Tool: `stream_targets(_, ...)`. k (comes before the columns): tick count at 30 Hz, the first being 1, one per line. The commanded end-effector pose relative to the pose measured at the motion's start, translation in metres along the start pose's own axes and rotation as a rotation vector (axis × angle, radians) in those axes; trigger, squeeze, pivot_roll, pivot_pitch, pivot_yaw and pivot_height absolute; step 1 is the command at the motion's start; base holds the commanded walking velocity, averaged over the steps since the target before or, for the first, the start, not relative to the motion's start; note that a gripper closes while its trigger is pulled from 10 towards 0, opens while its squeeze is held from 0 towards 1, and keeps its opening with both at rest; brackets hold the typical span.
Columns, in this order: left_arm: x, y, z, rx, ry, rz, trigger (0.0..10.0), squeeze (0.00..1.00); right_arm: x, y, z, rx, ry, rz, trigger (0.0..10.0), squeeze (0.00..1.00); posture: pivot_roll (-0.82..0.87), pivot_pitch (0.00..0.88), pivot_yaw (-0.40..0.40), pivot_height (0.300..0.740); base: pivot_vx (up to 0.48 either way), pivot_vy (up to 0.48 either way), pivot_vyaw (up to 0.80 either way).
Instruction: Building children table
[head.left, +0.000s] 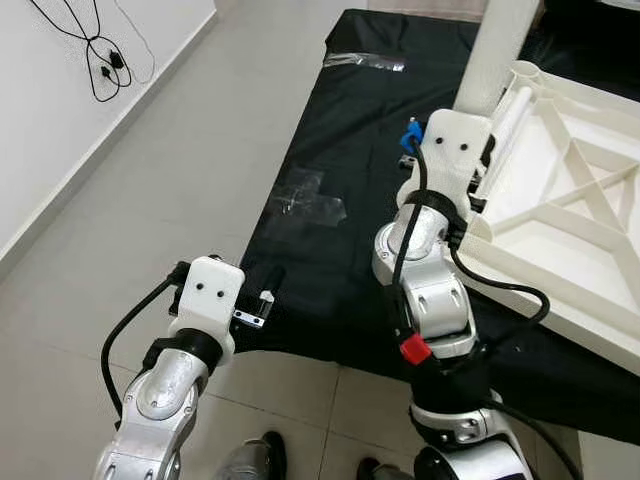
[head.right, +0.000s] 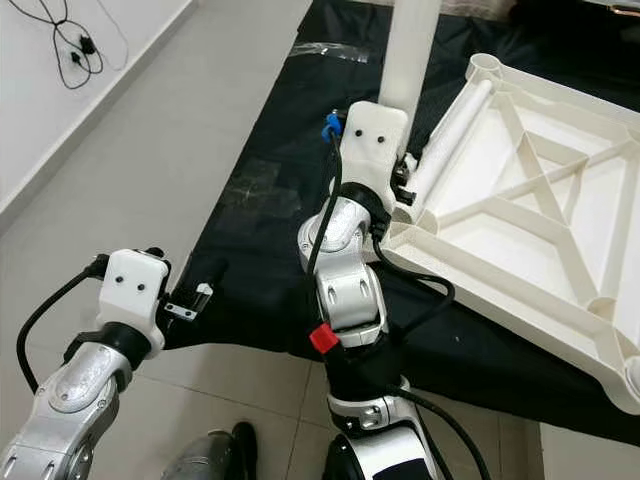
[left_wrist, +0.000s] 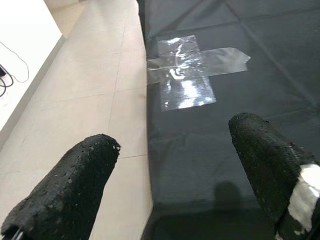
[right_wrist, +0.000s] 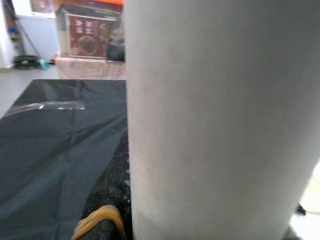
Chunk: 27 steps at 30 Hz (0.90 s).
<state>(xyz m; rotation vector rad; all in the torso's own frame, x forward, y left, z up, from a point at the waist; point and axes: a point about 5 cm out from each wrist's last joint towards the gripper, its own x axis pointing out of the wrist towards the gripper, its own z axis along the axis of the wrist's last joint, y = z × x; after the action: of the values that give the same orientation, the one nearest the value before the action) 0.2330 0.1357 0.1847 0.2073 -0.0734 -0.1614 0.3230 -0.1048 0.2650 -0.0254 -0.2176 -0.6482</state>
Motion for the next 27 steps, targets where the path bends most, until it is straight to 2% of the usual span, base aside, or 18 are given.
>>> stream_targets(1, -0.001, 0.001, -0.005, 0.01, 0.02, -0.002, 10.0, 0.0, -0.035, 0.016, -0.068, -0.053, 0.444, -0.067, 10.0, 0.0, 0.14, 0.265, -0.04, 0.74, 0.0, 0.0, 0.0)
stream_targets(3, -0.001, 0.001, -0.005, 0.01, 0.02, -0.002, 10.0, 0.0, -0.035, 0.016, -0.068, -0.053, 0.444, -0.067, 10.0, 0.0, 0.14, 0.265, -0.04, 0.74, 0.0, 0.0, 0.0)
stream_targets(7, -0.001, 0.001, -0.005, 0.011, 0.021, -0.005, 10.0, 0.0, -0.023, 0.009, -0.076, 0.019, 0.568, -0.21, 10.0, 0.0, 0.14, 0.269, -0.037, 0.74, 0.0, 0.0, 0.0)
stream_targets(14, -0.001, 0.001, -0.006, 0.014, 0.023, -0.006, 10.0, 0.0, -0.021, 0.007, -0.077, 0.077, 0.586, -0.247, 10.0, 0.0, 0.14, 0.276, -0.035, 0.74, 0.0, 0.0, 0.0)
stream_targets(20, -0.001, 0.001, -0.006, 0.016, 0.023, -0.008, 10.0, 0.0, -0.019, 0.014, -0.068, 0.083, 0.527, -0.197, 10.0, 0.0, 0.15, 0.275, -0.035, 0.74, 0.0, 0.0, 0.0)
stream_targets(21, -0.001, -0.005, -0.005, 0.006, 0.021, -0.055, 10.0, 0.0, -0.019, 0.019, -0.064, 0.086, 0.484, -0.148, 10.0, 0.0, 0.15, 0.273, -0.035, 0.74, 0.0, 0.0, 0.0)
stream_targets(24, -0.001, -0.008, -0.004, 0.006, 0.02, -0.075, 10.0, 0.0, -0.018, 0.02, -0.062, 0.088, 0.468, -0.133, 10.0, 0.0, 0.15, 0.273, -0.035, 0.74, 0.0, 0.0, 0.0)
stream_targets(27, -0.004, -0.017, -0.004, -0.01, 0.015, -0.142, 10.0, 0.0, -0.017, 0.022, -0.055, 0.095, 0.409, -0.103, 10.0, 0.0, 0.14, 0.271, -0.035, 0.74, 0.0, 0.0, 0.0)
